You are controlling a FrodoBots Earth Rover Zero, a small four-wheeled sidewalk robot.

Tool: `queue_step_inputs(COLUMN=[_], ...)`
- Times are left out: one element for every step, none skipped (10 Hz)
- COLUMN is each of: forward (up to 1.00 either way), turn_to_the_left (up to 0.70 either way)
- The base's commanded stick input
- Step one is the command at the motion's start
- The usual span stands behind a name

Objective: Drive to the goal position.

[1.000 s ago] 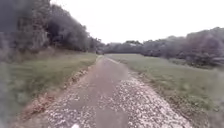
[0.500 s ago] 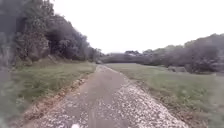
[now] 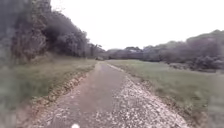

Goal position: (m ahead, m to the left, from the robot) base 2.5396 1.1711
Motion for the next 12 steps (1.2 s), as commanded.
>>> queue_step_inputs(forward=[0.70,0.70,0.70,0.70,0.70,0.70,0.70,0.70,0.70,0.70,0.70,0.70], turn_to_the_left=[0.00,0.00,0.00,0.00,0.00,0.00,0.00,0.00,0.00,0.00,0.00,0.00])
